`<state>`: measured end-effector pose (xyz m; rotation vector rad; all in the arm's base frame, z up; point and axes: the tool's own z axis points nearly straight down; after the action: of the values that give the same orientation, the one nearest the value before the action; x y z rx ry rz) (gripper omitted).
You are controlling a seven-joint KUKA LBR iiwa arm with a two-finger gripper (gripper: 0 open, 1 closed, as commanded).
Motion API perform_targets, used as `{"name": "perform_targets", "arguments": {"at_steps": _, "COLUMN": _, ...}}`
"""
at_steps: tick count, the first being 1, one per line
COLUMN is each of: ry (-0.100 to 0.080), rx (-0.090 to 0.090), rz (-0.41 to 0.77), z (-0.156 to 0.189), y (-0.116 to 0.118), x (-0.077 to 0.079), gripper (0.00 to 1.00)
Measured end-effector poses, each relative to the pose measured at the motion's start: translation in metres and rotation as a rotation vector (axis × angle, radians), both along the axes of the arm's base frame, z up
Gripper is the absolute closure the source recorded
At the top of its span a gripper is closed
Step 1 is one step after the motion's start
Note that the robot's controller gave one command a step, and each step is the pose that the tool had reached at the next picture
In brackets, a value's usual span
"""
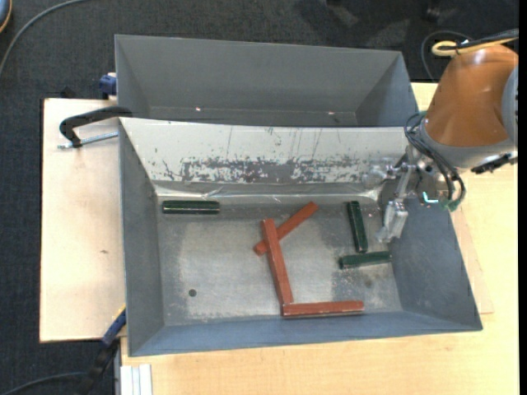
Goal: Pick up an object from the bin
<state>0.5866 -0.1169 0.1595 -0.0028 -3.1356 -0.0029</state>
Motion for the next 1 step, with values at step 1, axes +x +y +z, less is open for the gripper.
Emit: {"name": "perform_targets", "arguments": {"at_steps": 1, "ry": -0.002, "rx": 0.000, "rz": -0.052, "z": -0.0926, "y": -0.0149, "x": -0.0355, "gripper": 0.00}}
